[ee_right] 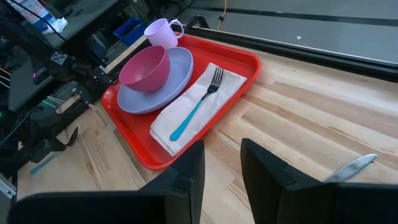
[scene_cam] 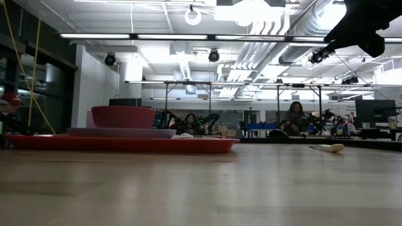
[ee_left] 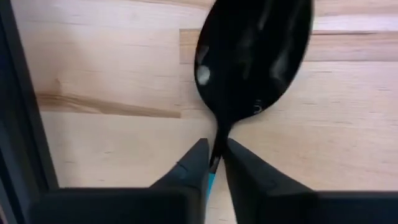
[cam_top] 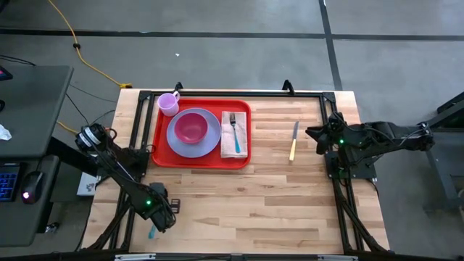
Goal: Set up tray
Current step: Put the blue spoon on the white table napkin to the left of the blue fork
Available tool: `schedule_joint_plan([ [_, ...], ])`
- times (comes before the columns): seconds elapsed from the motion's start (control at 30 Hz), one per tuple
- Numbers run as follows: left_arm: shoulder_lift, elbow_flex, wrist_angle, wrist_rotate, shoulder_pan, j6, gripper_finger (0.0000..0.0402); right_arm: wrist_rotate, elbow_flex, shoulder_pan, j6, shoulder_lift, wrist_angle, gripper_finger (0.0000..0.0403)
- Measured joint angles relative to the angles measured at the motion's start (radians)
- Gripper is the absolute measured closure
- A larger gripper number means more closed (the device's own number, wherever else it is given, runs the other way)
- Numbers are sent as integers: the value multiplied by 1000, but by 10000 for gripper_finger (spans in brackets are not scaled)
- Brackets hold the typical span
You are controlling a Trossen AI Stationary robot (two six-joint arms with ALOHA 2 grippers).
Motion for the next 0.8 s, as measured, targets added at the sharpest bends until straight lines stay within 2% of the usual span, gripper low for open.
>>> schedule_joint_plan([
  [0.17,10,0,7,-9,0,5,369,0,0,0,0,0,1,320],
  [0.27,9,0,12,-24,0,6,389,0,0,0,-1,0,7,320],
  [0.5,5,3,11,-38,0,-9,390,0,0,0,-1,0,8,320],
  [0.67,-11,32,22,-112,-1,-27,390,0,0,0,-4,0,8,320],
  [0.8,-18,44,3,-124,0,-28,391,1,0,0,-4,0,8,320],
])
